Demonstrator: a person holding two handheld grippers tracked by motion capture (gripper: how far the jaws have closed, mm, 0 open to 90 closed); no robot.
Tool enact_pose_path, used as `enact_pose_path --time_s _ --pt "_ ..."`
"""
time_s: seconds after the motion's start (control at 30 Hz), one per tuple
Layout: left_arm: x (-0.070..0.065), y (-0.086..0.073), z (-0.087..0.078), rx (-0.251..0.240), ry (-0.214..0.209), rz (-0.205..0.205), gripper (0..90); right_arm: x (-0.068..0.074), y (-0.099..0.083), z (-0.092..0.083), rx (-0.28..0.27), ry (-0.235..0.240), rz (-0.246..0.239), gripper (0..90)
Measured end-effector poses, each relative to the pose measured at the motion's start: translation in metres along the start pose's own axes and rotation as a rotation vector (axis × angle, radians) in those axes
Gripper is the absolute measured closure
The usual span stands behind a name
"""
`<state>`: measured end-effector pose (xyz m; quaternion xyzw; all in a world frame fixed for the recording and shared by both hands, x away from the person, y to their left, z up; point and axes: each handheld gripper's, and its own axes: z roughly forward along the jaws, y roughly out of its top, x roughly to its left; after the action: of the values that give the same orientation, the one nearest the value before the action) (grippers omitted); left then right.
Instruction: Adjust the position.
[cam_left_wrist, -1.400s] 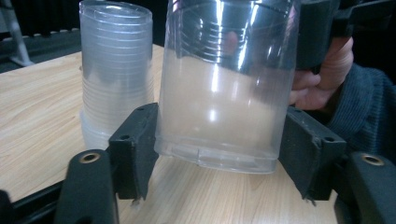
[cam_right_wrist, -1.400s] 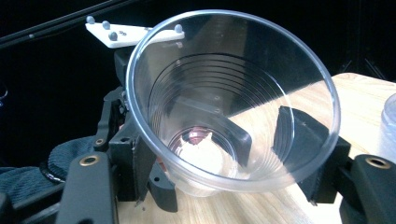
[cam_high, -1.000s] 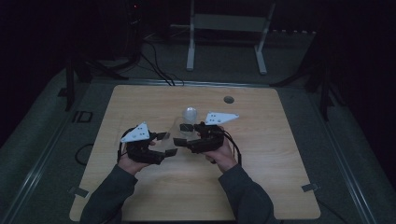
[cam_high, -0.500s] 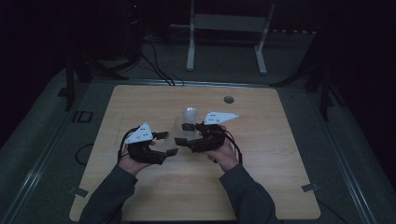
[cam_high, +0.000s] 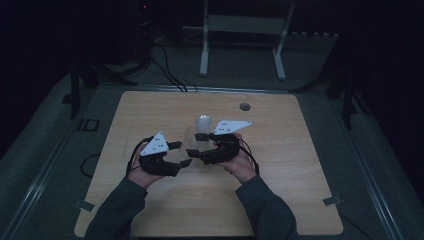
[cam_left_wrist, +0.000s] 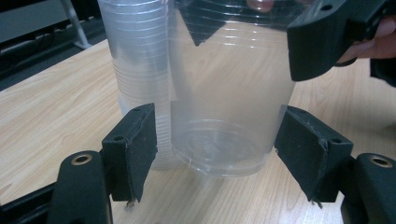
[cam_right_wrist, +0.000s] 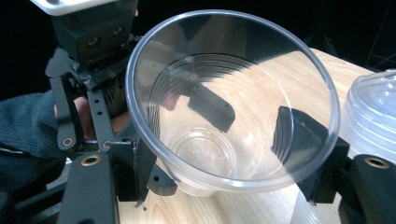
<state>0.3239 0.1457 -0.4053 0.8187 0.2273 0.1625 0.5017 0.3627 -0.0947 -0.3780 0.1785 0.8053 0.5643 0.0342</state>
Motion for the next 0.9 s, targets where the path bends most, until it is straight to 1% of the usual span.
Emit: enact_pose_path --time_s 0.1,0.27,0.43,0.53,0.6,0.83,0.9 --pt "-0.002 0.001 0.001 0.011 0.009 0.010 30.8 0.003 0.002 0.002 0.017 -0.017 -0.016 32.1" --pt "-0.002 0.001 0.004 0.036 0.013 0.018 32.6 0.008 0.003 0.004 0.049 -0.042 -0.057 32.1" --pt "-0.004 0.000 0.007 0.068 0.025 0.029 34.0 0.012 0.005 0.007 0.070 -0.061 -0.080 32.1" --pt "-0.005 0.000 0.008 0.075 0.030 0.031 35.2 0.015 0.006 0.008 0.090 -0.076 -0.105 32.1" --pt "-0.005 0.000 0.008 0.079 0.028 0.032 36.9 0.016 0.006 0.008 0.095 -0.086 -0.109 32.1" --pt "-0.004 -0.001 0.010 0.082 0.022 0.024 39.8 0.015 0.006 0.009 0.103 -0.085 -0.111 31.6" --pt "-0.003 -0.002 0.010 0.077 0.012 0.017 40.5 0.015 0.005 0.009 0.101 -0.081 -0.105 30.7"
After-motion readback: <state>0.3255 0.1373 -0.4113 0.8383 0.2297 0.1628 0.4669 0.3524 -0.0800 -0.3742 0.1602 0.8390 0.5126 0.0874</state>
